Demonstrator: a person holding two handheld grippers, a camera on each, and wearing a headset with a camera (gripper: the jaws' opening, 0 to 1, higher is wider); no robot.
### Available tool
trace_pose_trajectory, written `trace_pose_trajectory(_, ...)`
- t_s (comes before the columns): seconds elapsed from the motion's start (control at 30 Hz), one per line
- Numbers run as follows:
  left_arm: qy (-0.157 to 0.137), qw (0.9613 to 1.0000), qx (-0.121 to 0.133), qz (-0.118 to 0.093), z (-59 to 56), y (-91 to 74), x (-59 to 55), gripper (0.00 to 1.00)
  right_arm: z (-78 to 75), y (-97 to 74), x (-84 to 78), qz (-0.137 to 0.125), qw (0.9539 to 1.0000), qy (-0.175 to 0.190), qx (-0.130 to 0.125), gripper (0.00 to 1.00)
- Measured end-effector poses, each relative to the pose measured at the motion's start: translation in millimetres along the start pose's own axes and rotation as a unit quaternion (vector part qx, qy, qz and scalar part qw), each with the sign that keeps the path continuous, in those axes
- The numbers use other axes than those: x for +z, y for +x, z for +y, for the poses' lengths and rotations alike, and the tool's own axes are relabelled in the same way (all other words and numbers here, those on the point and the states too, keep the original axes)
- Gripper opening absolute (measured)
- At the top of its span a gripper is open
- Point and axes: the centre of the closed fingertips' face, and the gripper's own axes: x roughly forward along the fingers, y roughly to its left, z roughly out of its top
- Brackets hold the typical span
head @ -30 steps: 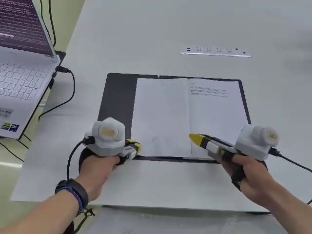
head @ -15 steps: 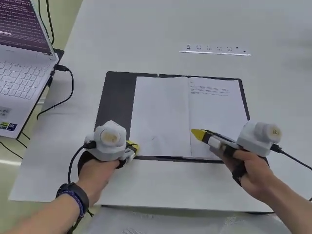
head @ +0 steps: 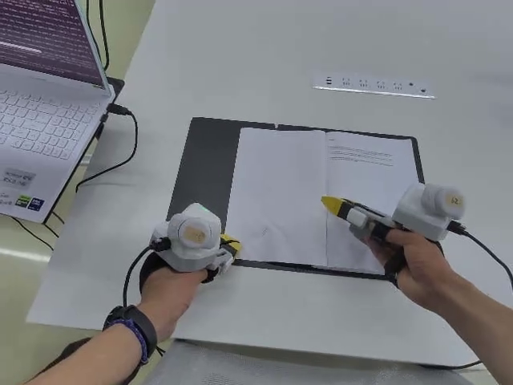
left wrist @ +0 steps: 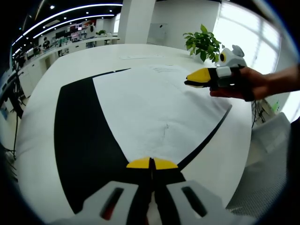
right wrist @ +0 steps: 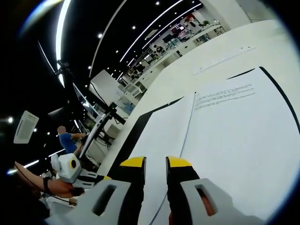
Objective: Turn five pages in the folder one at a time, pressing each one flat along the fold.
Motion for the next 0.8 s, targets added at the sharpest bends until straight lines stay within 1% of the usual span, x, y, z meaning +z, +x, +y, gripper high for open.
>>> trace_pose_trajectory(0.1,0.002,1.0,0.003,0.0,-0.1,0.0,-0.1,0.0,-4.0,6.4,1.4,0.003,1.0,0.003,-0.002,0.14)
trace_pose_trajectory(0.23,0.012,0.9999,0.007,0.006,0.0,0.2,0.1,0.0,-10.8,15.4,1.5,0.005,0.9999,0.007,-0.009,0.1)
trace_pose_trajectory(0.27,0.012,0.9999,0.008,0.007,0.1,0.1,0.1,0.0,-13.5,18.6,0.3,0.009,0.9998,0.01,-0.015,0.09)
trace_pose_trajectory(0.4,0.007,0.9999,0.008,0.007,1.4,0.5,0.1,0.0,-16.4,25.8,0.4,0.009,0.9997,0.01,-0.021,0.05)
trace_pose_trajectory(0.43,0.012,0.9999,0.007,0.007,1.5,0.8,0.4,0.0,-22.7,27.7,-1.6,0.013,0.9995,0.005,-0.03,0.03)
trace_pose_trajectory(0.47,0.014,0.9998,0.007,0.009,1.6,1.1,0.6,0.0,-25.8,28.1,-1.3,0.011,0.9994,0.002,-0.034,0.0)
trace_pose_trajectory(0.53,0.017,0.9998,0.005,0.012,1.4,1.5,0.7,0.0,-28.1,28.7,3.0,-0.001,0.9994,0.023,-0.026,0.0)
trace_pose_trajectory(0.57,0.018,0.9998,0.005,0.012,1.4,1.6,0.8,0.0,-29.8,28.6,3.1,0.001,0.9994,0.022,-0.026,0.0)
trace_pose_trajectory(0.63,0.017,0.9998,0.005,0.013,1.8,2.3,1.2,0.0,-24.7,28.2,3.1,0.001,0.9996,0.018,-0.024,0.0)
trace_pose_trajectory(0.7,0.015,0.9998,0.007,0.011,2.2,3.0,1.3,0.0,-26.8,28.8,5.1,-0.002,0.9994,0.025,-0.024,0.0)
trace_pose_trajectory(0.8,0.016,0.9998,0.011,0.008,2.2,3.8,1.5,0.0,-23.6,29.9,8.2,-0.011,0.9992,0.028,-0.025,0.0)
